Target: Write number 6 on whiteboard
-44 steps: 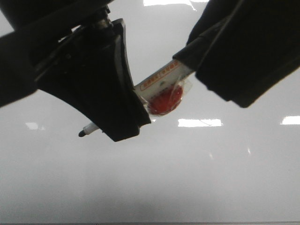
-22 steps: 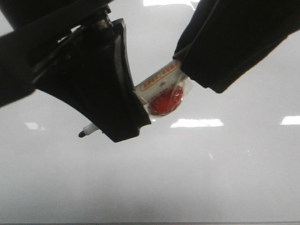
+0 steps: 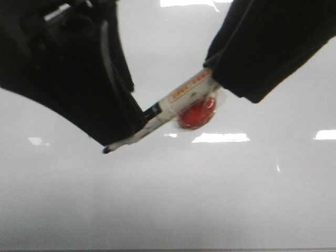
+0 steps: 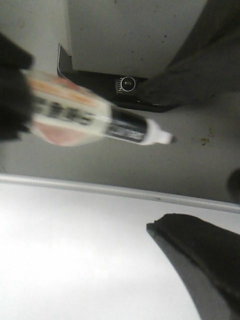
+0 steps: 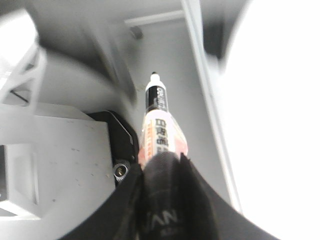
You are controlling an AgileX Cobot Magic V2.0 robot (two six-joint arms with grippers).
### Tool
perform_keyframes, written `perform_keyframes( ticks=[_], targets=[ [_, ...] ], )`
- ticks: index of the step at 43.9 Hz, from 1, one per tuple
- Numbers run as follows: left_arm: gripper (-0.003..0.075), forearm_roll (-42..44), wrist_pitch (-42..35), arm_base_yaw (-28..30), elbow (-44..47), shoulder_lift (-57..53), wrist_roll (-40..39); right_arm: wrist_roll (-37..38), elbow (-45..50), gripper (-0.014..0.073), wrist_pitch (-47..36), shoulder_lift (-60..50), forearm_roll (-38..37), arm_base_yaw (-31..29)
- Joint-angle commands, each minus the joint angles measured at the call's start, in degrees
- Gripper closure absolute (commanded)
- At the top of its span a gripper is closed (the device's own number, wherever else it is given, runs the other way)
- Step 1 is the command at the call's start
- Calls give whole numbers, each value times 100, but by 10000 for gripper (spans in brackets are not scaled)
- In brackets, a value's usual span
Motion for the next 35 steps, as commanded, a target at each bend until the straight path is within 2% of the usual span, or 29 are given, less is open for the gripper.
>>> perform_keyframes(
  ticks=[1, 5, 16, 24, 31, 35],
  targets=[
    [248, -54, -34, 413, -158, -628, -277, 574, -219, 630, -50, -360, -325, -350],
    [248, -54, -46, 940, -48, -1097, -593, 1027, -219, 630, 30, -657, -578, -710],
    [248, -54, -100, 2385, 384, -2275, -1040, 2277, -29, 633, -71, -1512, -590, -2033],
    [248, -54, -326, 2941, 566, -2552, -1059, 2452, 698, 660, -1148, -1907, -323, -2372],
    [248, -54, -340, 3005, 579, -2513, -1059, 2452, 1157, 660, -2580, -1907, 4, -2372],
    [249, -54, -340, 3005, 579, -2452, -1059, 2452, 1241, 660, -3116, -1765, 83, -2372]
  ],
)
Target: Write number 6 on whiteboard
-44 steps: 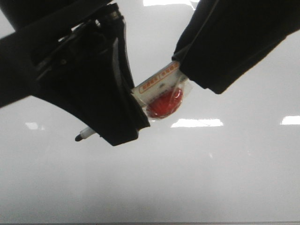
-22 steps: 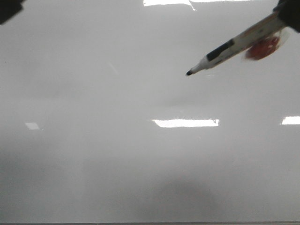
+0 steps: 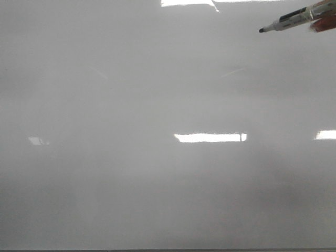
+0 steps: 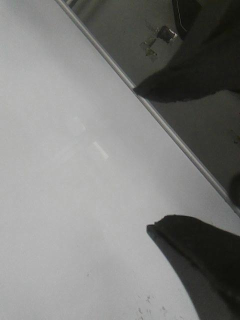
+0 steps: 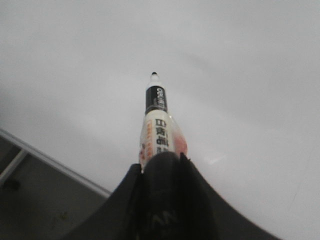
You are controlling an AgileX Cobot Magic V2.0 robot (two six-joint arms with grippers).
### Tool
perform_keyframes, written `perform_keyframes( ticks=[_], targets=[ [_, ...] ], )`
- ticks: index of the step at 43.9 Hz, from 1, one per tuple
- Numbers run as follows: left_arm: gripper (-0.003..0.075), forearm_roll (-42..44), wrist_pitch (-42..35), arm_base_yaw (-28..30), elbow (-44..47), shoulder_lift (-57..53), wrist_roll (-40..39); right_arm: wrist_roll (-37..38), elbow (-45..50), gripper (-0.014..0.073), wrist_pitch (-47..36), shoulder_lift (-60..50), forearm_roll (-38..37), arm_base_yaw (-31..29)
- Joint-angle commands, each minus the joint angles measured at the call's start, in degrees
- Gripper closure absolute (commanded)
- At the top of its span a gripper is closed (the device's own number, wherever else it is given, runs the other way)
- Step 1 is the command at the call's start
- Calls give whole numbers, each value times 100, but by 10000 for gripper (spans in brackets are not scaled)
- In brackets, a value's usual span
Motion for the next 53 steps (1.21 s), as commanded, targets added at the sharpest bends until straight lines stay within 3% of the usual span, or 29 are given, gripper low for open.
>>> perform_keyframes(
  ticks=[1, 11, 24, 32, 44, 53],
  targets=[
    [249, -78, -377, 18, -161, 29, -61, -2, -122, 660, -1056, 100, 248, -31],
    [249, -78, -377, 18, -161, 159, -61, -2, -135, 660, -1855, 654, 253, -31],
    [249, -78, -428, 18, -161, 171, -61, -8, -494, 660, -2056, 1408, 253, -31],
    [249, -78, -428, 18, -161, 171, -61, -103, -799, 660, -1843, 2054, 248, -26],
    [249, -78, -428, 18, -161, 171, -61, -342, -835, 660, -253, 2401, -95, 44],
    [249, -78, -428, 18, -161, 171, -61, -249, -866, 660, -804, 2114, -198, -213]
  ],
)
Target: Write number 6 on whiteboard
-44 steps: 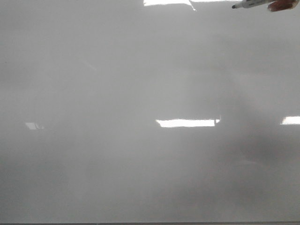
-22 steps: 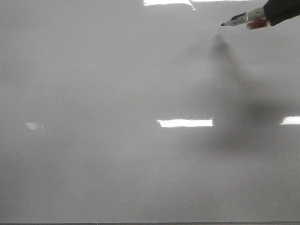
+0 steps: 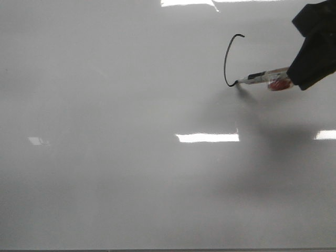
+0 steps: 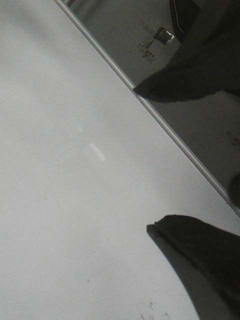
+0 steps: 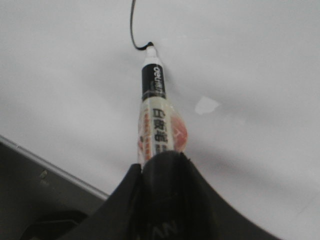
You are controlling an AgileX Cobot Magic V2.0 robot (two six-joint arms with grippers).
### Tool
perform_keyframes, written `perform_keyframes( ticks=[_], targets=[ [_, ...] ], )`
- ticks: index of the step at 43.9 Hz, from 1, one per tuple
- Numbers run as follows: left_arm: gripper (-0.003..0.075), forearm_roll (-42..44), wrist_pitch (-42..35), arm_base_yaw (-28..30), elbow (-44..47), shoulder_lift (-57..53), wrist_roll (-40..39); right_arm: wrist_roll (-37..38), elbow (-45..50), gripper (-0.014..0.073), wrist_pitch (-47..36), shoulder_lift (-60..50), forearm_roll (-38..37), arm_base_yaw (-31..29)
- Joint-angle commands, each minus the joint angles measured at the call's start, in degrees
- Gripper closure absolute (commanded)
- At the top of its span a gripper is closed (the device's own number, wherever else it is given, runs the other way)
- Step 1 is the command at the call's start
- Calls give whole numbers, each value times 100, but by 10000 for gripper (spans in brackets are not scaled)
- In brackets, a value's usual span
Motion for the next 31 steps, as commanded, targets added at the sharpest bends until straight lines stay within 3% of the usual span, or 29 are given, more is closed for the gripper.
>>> perform_keyframes(
  ticks=[1, 10, 17, 26, 31],
  targets=[
    [249, -78, -324, 18, -161, -34, -50, 1, -188, 660, -693, -271, 15, -46],
    [249, -93, -589, 18, -161, -34, -50, -5, -188, 660, -873, -44, 41, 399],
    [249, -108, -635, -3, -161, -34, -6, -382, -188, 660, -420, -573, 41, 707],
    [248, -1217, -611, -708, -161, 153, 1781, -1755, -188, 660, 1241, -1393, 41, 1440],
    [248, -1375, -551, -1438, -184, 485, 2097, -2079, -188, 660, 1768, -1692, 41, 1758]
  ],
)
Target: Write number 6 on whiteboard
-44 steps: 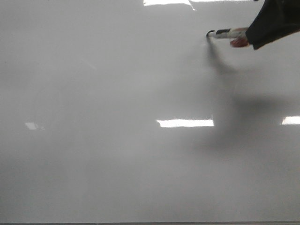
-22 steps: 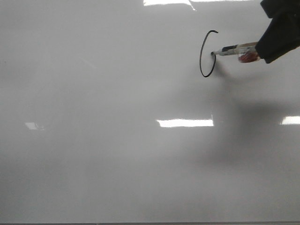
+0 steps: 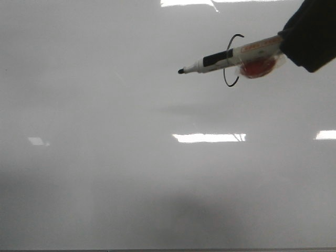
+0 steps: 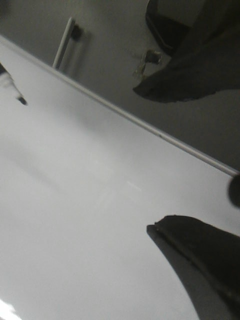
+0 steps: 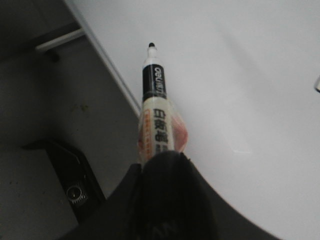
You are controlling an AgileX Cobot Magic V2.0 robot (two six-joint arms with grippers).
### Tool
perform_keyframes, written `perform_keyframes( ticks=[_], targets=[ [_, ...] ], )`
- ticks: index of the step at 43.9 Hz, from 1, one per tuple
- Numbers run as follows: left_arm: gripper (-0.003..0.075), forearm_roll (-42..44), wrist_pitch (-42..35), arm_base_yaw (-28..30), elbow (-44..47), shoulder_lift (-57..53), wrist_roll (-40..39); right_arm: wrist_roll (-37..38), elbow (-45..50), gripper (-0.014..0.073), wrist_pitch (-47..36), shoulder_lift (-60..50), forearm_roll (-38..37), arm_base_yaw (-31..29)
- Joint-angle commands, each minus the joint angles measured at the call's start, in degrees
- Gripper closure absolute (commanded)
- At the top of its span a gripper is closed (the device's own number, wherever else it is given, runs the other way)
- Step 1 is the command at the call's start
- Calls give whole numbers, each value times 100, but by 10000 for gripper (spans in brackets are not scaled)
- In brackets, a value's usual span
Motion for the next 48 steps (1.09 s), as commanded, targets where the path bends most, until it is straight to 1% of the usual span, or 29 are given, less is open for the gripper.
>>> perform_keyframes(
  ticks=[1, 5, 8, 14, 19, 26, 34, 36, 39, 43, 48],
  targets=[
    [248, -307, -255, -556, -208, 216, 248, -308, -188, 660, 195, -329, 75, 208],
    [248, -307, -326, -1151, -285, 554, 334, -314, -188, 660, 331, -457, 82, 333],
    [248, -307, -538, -1569, -347, 807, 372, -314, -188, 660, 363, -505, 84, 359],
    [248, -296, -1168, -2101, -459, 1303, 486, -318, -188, 660, 357, -508, 84, 359],
    [249, -296, -1469, -2293, -649, 1744, 568, -326, -188, 660, 357, -508, 84, 359],
    [249, -296, -1518, -2343, -1010, 2289, 590, -325, -188, 660, 351, -508, 84, 359],
    [251, -296, -1481, -2348, -1219, 2596, 680, -325, -188, 660, 351, -508, 84, 359],
    [273, -307, -1481, -2348, -1219, 2596, 749, -325, -188, 660, 351, -508, 84, 359],
    [346, -344, -1481, -2357, -1219, 2596, 901, -325, -188, 660, 351, -508, 84, 359],
    [485, -595, -1481, -2357, -1219, 2596, 1097, -325, -183, 660, 352, -508, 84, 359],
    [636, -771, -1470, -2357, -1219, 2596, 1279, -325, -183, 660, 335, -508, 84, 359]
  ],
)
